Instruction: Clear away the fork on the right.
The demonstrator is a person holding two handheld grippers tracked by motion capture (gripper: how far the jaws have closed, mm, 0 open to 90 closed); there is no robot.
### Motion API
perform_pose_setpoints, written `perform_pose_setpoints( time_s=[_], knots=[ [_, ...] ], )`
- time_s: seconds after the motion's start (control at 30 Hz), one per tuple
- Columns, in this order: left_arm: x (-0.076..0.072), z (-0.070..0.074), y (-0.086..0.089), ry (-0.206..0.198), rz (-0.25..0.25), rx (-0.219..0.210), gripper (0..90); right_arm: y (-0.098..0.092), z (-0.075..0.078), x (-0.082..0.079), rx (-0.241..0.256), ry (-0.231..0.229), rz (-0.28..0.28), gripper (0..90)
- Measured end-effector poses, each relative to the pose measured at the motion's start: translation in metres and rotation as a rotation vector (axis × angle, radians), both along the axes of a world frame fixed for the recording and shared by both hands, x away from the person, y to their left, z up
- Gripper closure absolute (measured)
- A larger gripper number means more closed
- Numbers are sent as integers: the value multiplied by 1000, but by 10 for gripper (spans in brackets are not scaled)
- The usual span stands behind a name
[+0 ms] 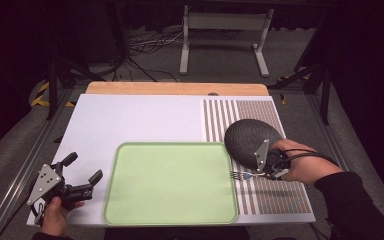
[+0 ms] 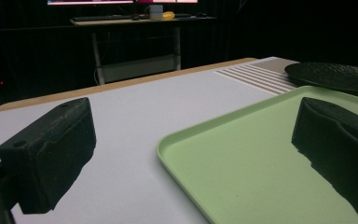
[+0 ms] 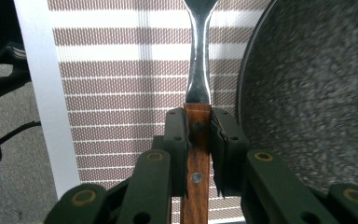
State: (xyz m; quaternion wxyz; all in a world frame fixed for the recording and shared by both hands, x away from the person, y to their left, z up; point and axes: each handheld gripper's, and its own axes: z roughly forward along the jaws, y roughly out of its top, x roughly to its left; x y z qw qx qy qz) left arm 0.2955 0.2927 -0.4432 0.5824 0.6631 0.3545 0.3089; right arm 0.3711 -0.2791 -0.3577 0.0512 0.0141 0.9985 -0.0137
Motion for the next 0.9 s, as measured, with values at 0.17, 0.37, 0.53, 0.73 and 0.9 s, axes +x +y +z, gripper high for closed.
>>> perform_pose_setpoints(
  time_s=[0.17, 0.37, 0.53, 0.73, 0.9],
  knots=[
    [0, 0, 0, -1, 0, -1, 3, 11, 9, 2, 6, -15, 12, 780],
    [0, 0, 0, -2, 0, 0, 3, 30, 18, 4, 14, -28, 30, 780],
    [0, 1, 1, -3, 0, -2, 3, 47, 21, 7, 30, -28, 41, 780],
    [0, 1, 1, -4, -4, -2, 3, 63, 26, 10, 42, -37, 72, 780],
    [0, 1, 1, -4, -4, 0, 4, 77, 30, 11, 63, -41, 85, 780]
  ],
)
